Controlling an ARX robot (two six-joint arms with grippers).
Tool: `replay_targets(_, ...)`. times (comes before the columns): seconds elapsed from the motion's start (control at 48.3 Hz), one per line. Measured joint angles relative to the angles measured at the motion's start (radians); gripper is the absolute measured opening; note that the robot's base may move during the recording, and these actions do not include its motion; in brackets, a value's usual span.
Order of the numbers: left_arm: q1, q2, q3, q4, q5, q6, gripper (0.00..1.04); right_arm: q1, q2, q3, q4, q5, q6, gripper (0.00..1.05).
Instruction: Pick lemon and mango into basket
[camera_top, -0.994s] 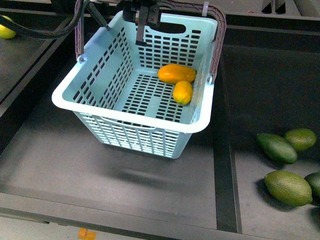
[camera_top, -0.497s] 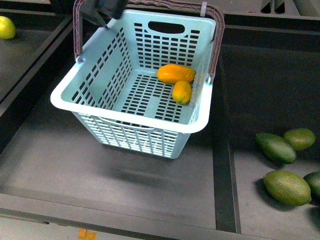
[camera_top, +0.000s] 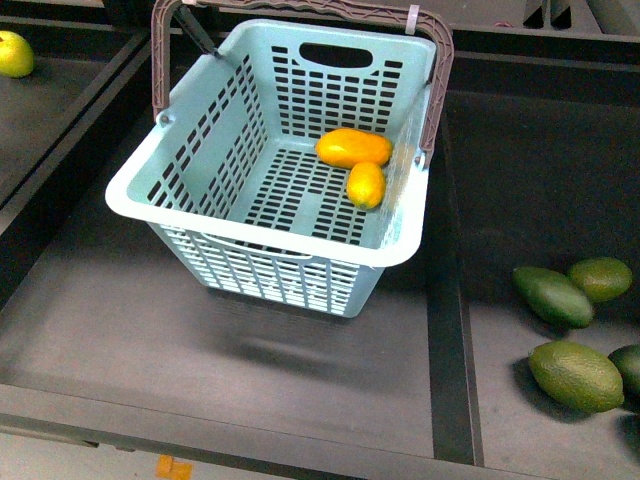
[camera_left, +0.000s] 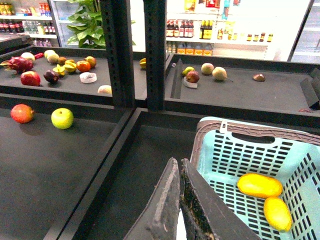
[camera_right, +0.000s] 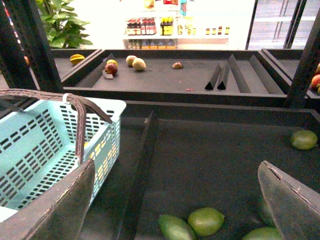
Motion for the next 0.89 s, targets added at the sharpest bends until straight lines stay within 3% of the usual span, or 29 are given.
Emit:
replay_targets(0.29, 0.103, -0.254, -0.161, -0.097, 0.099, 0.007, 0.03, 0.000, 0.000, 0.000, 0.000, 0.000, 0.000, 0.96)
replay_targets(0.373, 0.126, -0.279, -0.214, -0.060, 0.120, 0.008, 0.03, 0.000, 0.000, 0.000, 0.000, 0.000, 0.000, 0.96)
replay_targets(0.559, 0.223, -0.460, -0.255, -0.204, 0.212, 0.010, 0.03, 0.000, 0.000, 0.000, 0.000, 0.000, 0.000, 0.96)
replay_targets(0.891, 0.227, -0.704, -0.270, -0.423, 0.223, 0.011, 0.03, 0.000, 0.000, 0.000, 0.000, 0.000, 0.000, 0.96)
